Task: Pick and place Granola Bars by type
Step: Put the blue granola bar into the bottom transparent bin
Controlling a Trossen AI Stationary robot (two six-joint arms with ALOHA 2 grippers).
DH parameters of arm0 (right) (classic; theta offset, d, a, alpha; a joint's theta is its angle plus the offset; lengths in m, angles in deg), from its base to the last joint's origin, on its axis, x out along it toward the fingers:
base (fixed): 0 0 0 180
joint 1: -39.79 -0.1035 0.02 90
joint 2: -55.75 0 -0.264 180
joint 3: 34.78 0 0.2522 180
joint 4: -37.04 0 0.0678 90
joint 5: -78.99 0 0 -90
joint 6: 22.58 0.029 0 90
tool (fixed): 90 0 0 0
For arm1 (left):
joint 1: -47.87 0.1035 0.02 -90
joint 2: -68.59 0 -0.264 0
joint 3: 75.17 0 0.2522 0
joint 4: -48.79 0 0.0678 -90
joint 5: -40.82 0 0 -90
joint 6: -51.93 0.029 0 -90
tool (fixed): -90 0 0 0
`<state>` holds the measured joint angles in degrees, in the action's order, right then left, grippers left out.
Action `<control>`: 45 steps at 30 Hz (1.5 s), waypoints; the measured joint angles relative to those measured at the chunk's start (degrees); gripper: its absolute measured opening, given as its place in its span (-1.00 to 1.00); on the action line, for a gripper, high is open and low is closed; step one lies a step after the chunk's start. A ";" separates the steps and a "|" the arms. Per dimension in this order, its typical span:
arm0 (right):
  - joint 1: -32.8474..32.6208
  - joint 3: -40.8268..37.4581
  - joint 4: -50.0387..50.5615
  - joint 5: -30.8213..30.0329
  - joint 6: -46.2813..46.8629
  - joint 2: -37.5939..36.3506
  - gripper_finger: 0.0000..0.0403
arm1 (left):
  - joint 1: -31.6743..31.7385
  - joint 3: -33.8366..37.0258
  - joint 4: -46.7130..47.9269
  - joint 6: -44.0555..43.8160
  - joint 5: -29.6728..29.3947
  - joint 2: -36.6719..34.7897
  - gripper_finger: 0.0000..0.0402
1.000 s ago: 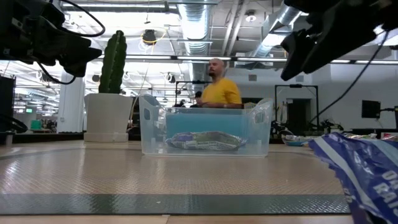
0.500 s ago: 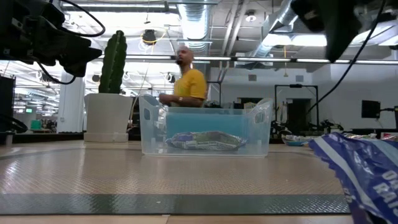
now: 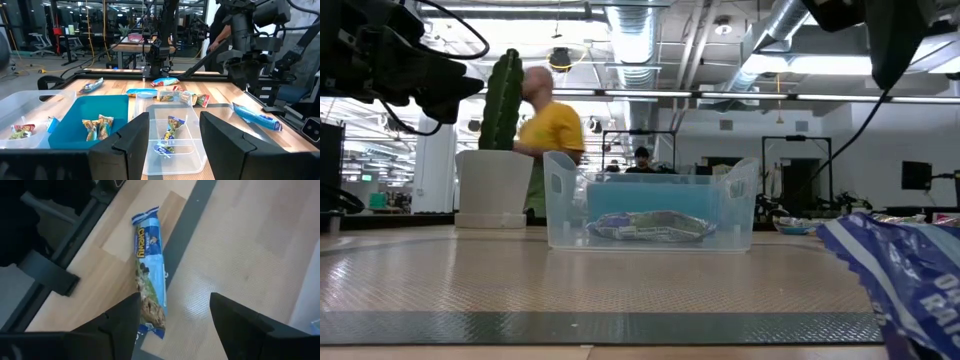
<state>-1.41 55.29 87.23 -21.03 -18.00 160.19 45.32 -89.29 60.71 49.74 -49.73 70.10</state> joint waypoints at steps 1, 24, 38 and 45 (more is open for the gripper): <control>-0.08 0.10 -0.10 -0.02 0.09 0.00 0.13 | 0.00 -0.02 0.00 0.01 0.00 0.00 -0.16; 0.85 0.27 -6.01 3.25 2.77 11.10 0.13 | 0.00 -0.02 0.00 -0.17 -0.07 -0.01 -0.16; 1.22 0.25 -5.16 7.46 4.44 11.26 -0.24 | 0.00 0.00 0.00 -0.11 -0.07 -0.01 -0.16; 1.20 0.25 -5.28 7.37 4.46 11.26 -0.60 | 0.00 0.00 0.00 -0.10 -0.07 -0.01 -0.16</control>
<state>-0.22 55.53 81.94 -13.66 -13.53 171.45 45.33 -89.29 60.71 49.64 -49.80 70.09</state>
